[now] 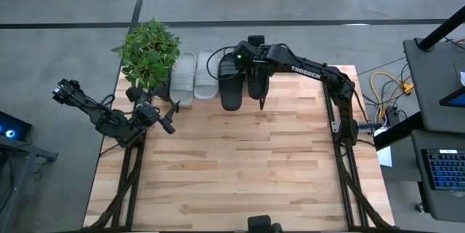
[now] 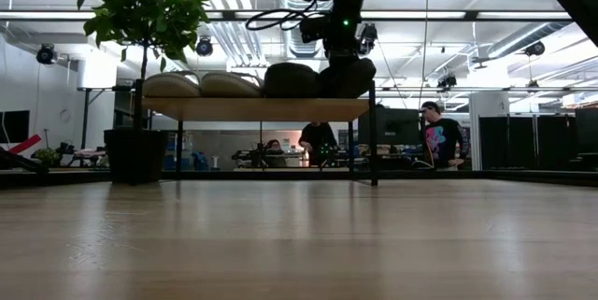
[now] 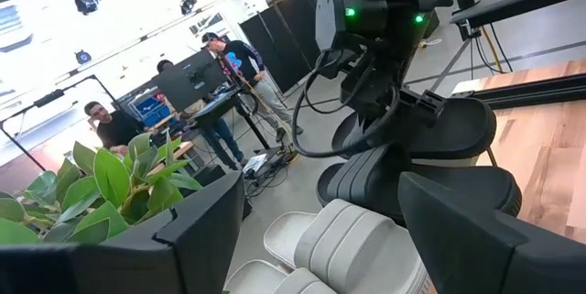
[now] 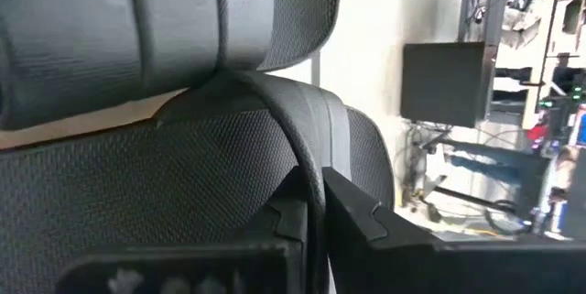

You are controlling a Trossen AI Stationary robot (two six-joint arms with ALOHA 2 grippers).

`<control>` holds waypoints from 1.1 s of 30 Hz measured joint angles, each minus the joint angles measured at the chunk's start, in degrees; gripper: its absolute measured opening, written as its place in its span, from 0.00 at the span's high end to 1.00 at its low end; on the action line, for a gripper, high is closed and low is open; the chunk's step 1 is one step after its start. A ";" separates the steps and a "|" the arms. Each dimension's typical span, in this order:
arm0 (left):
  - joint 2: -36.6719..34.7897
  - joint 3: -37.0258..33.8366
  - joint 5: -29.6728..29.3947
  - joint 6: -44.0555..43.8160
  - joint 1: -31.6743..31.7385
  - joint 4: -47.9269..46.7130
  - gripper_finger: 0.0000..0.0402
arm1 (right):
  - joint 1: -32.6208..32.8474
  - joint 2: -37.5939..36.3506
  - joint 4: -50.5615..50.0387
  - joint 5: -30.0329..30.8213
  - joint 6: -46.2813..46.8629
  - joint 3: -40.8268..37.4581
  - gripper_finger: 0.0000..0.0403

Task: Pick and place slides into the shelf
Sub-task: Adjust the pair of black slippers on the shelf

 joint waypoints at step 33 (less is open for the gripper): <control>-0.02 0.00 0.00 -0.02 0.00 0.07 0.32 | -1.05 -3.65 3.28 -12.88 10.43 -0.16 0.97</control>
